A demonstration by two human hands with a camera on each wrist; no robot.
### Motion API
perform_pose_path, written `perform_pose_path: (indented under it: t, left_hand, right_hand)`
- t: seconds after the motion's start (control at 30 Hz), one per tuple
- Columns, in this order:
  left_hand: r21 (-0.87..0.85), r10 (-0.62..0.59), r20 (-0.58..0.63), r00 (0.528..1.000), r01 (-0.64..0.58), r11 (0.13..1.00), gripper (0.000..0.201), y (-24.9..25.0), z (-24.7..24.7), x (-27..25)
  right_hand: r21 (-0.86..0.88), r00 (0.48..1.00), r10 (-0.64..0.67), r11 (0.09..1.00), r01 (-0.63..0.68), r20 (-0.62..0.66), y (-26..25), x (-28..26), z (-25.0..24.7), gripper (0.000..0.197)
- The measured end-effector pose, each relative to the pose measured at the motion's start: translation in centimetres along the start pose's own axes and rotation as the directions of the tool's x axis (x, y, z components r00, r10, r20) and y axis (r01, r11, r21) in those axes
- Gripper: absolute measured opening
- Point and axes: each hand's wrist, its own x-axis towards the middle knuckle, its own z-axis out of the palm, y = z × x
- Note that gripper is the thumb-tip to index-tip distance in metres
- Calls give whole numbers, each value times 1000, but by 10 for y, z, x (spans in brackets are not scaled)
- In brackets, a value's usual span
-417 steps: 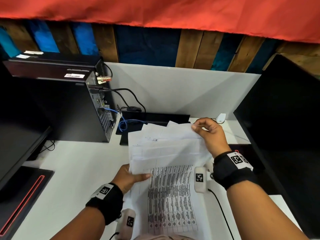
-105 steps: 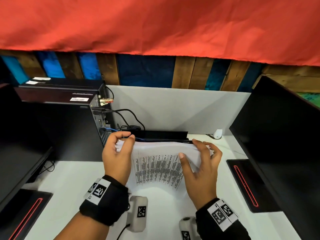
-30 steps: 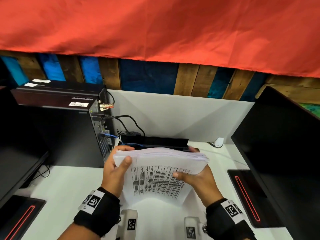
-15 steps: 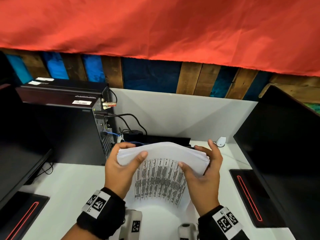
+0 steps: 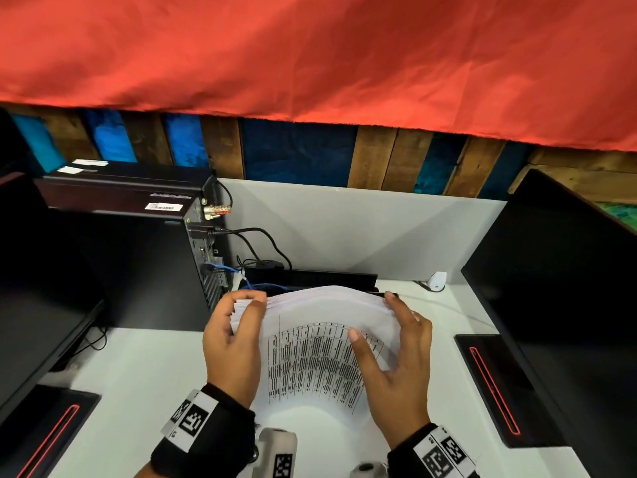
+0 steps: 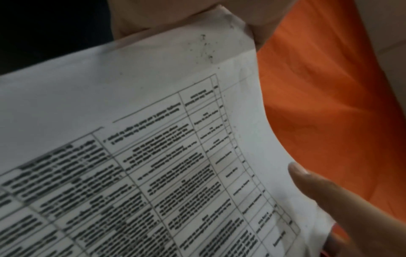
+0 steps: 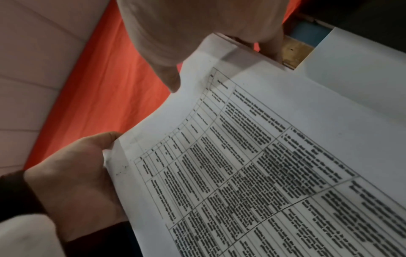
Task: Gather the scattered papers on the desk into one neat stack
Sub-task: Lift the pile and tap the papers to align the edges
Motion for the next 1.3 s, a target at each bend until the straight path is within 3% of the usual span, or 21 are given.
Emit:
perform_pose_path:
  t: [0.13, 0.27, 0.33, 0.43, 0.53, 0.6, 0.73, 0.83, 0.9, 1.0, 1.13, 1.3]
  left_hand:
    - [-71, -2, 71, 997, 7, 997, 39, 1, -5, -7]
    - [-99, 7, 134, 991, 6, 995, 44, -3, -9, -9]
    - [-110, -9, 171, 985, 29, 993, 59, -5, -10, -10]
    - [-115, 11, 199, 980, 12, 993, 64, -6, -12, -12]
    - [-150, 0, 189, 982, 29, 988, 69, -6, -14, -8]
    - [-145, -17, 243, 970, 54, 988, 70, -6, -15, -5]
    - [-156, -41, 261, 964, 84, 984, 78, -10, -17, -4]
    - [-158, -69, 292, 954, 119, 980, 81, -15, -19, -4]
    - [-180, -80, 271, 959, 133, 975, 85, -19, -21, -1]
    - [-173, -94, 285, 954, 148, 974, 94, -23, -22, 1]
    - [-188, -87, 263, 961, 139, 972, 72, -28, -22, 5]
    - [-179, -44, 285, 958, 98, 979, 55, -31, -16, 2]
  right_hand:
    - [-7, 998, -59, 998, 59, 8, -4, -1, 2, 51]
    - [23, 999, -34, 999, 35, -33, -3, 0, 4, 56]
    - [36, 999, -26, 999, 27, -35, -3, 2, 3, 52]
    - [54, 999, -39, 998, 39, -5, -8, 5, 3, 43]
    - [215, 995, 67, 975, -49, -75, -4, 10, 0, 62]
    - [295, 989, 141, 947, -126, -31, -3, 12, -1, 72]
    - [378, 974, 224, 906, -191, -45, 0, 12, 1, 70]
    - [408, 962, 263, 872, -271, 76, -1, 8, 2, 70]
    - [427, 958, 276, 859, -282, 78, -1, 6, 2, 65]
    - [432, 957, 280, 855, -287, 82, -1, 6, 2, 77]
    - [423, 964, 264, 872, -248, 21, 5, 10, 3, 60]
    - [395, 966, 231, 882, -257, 113, 1, 11, 7, 77]
